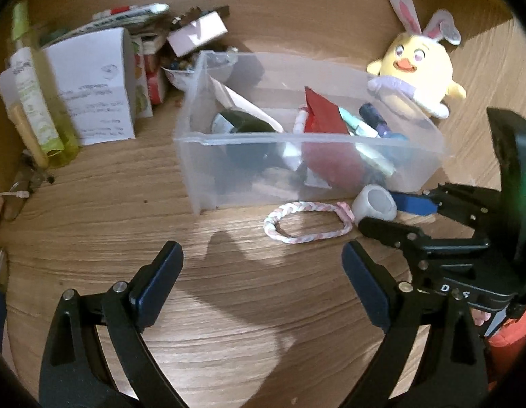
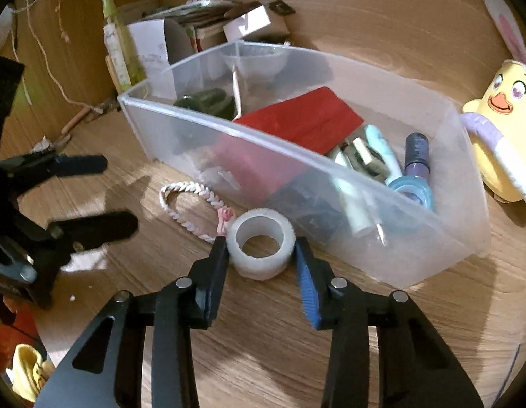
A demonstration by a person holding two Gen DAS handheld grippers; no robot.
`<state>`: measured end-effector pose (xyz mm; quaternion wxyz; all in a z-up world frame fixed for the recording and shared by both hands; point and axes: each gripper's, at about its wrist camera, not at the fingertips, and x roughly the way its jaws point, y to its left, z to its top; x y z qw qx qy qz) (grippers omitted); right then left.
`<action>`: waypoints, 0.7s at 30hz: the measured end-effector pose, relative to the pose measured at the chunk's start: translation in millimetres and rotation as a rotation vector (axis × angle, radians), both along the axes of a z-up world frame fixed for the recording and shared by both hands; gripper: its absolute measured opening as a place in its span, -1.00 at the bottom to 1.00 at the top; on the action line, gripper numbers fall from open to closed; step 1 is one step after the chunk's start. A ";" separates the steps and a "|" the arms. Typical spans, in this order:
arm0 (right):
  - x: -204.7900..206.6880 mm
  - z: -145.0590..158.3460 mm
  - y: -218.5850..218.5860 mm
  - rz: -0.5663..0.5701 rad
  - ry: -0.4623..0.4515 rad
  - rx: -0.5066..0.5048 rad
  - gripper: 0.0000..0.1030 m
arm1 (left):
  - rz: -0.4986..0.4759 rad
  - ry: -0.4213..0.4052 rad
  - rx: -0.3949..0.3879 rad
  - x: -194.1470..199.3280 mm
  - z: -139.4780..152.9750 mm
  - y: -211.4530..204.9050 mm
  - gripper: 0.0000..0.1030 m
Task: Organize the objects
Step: 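Grasp the braided bracelet with left gripper while right grasps white tape roll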
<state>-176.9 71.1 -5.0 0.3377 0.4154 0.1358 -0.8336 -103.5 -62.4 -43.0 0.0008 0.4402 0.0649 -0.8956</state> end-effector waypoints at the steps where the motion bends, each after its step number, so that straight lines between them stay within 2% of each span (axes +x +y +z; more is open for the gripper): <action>1: -0.2 1.0 1.2 -0.001 0.000 -0.009 -0.32 | -0.004 -0.010 0.000 -2.9 -2.2 1.5 0.86; 6: 8.5 12.8 20.1 -0.021 0.055 -0.022 -0.32 | -0.028 -0.064 0.036 -20.8 -12.8 12.2 0.86; 12: 12.2 23.6 55.4 -0.071 0.092 -0.044 -0.32 | -0.027 -0.089 0.033 -39.7 -17.0 28.3 0.87; 16: 10.1 27.8 71.8 -0.089 0.098 -0.063 -0.32 | -0.016 -0.093 -0.015 -47.4 -18.3 40.8 0.88; 18: 9.7 28.1 76.4 -0.091 0.099 -0.075 -0.32 | 0.008 -0.092 -0.055 -50.9 -20.3 47.0 0.88; 21: 9.6 27.0 80.5 -0.093 0.097 -0.085 -0.31 | 0.051 -0.075 -0.072 -53.2 -21.6 52.4 0.86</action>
